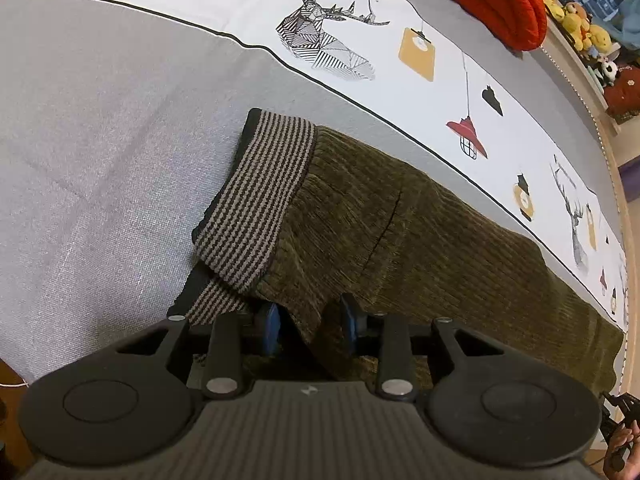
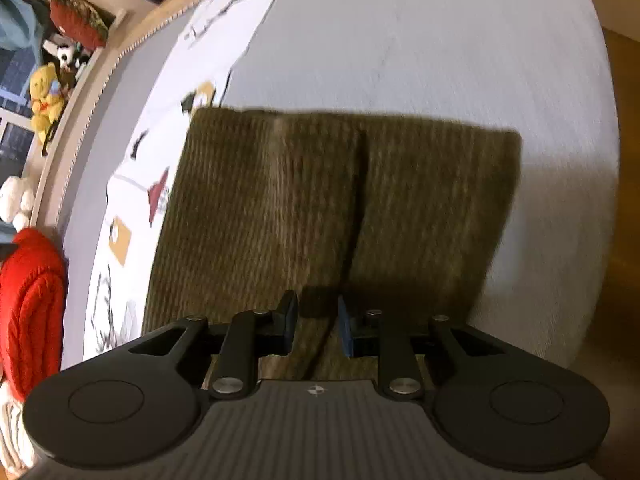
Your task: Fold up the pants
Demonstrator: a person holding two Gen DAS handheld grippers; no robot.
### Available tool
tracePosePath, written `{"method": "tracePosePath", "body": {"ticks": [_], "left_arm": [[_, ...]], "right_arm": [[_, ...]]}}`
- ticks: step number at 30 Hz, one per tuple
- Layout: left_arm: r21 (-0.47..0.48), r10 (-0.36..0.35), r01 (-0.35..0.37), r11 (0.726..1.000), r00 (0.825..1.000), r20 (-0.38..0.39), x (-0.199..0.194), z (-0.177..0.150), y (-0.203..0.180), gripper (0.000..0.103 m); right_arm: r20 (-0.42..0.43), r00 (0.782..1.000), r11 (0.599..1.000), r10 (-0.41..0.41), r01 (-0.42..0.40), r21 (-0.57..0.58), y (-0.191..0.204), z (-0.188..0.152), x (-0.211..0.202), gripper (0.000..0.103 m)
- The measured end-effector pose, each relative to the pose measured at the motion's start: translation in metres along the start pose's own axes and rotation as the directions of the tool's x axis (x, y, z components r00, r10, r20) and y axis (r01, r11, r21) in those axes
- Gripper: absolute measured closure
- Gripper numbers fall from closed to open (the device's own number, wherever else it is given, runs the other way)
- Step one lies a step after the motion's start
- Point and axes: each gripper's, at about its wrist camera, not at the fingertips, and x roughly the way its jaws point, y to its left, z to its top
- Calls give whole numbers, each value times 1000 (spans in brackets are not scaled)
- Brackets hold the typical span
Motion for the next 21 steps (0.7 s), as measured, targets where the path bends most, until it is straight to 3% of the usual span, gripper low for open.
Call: {"method": "tracePosePath", "body": {"ticks": [5,8,9,12,14,16,17,19,20,21], "left_arm": [[0,6,-6,1000,1000,-9,2,1,3,69],[63,50,-50,997,999,-5,4,-2,-2,87],[77,56,-56,995,998,6,3,-2,-3,92],[79,17,-22,997,997,69,-11,-4,-1,97],[69,-28,19,997,990,138,-28,-5,3,97],[58,-47,39,998,987,155,-36,-10,10,97],[44,-33,27,999,990,138,-36,-12,16,97],[43,-5,1,999,996,88,-31,-15,25,97],[63,-7,4,998,998,56,-27,-16,27,97],[98,-12,10,995,1000,20,-23,-18,26,97]], "right_arm": [[58,996,998,-62,63,-9,1,11,10,80],[83,994,993,-76,83,-78,9,11,11,96],[100,992,991,-73,84,-108,13,10,10,97],[186,982,985,-12,44,-166,25,14,-8,99],[274,959,984,71,-23,-176,31,11,-36,102],[332,939,983,91,-31,-181,29,6,-61,102],[355,933,986,60,0,-166,24,4,-71,103],[410,909,980,-75,143,-140,11,8,-85,103],[402,907,974,-125,188,-123,2,13,-85,103],[353,924,974,-147,197,-110,-10,19,-78,103]]}}
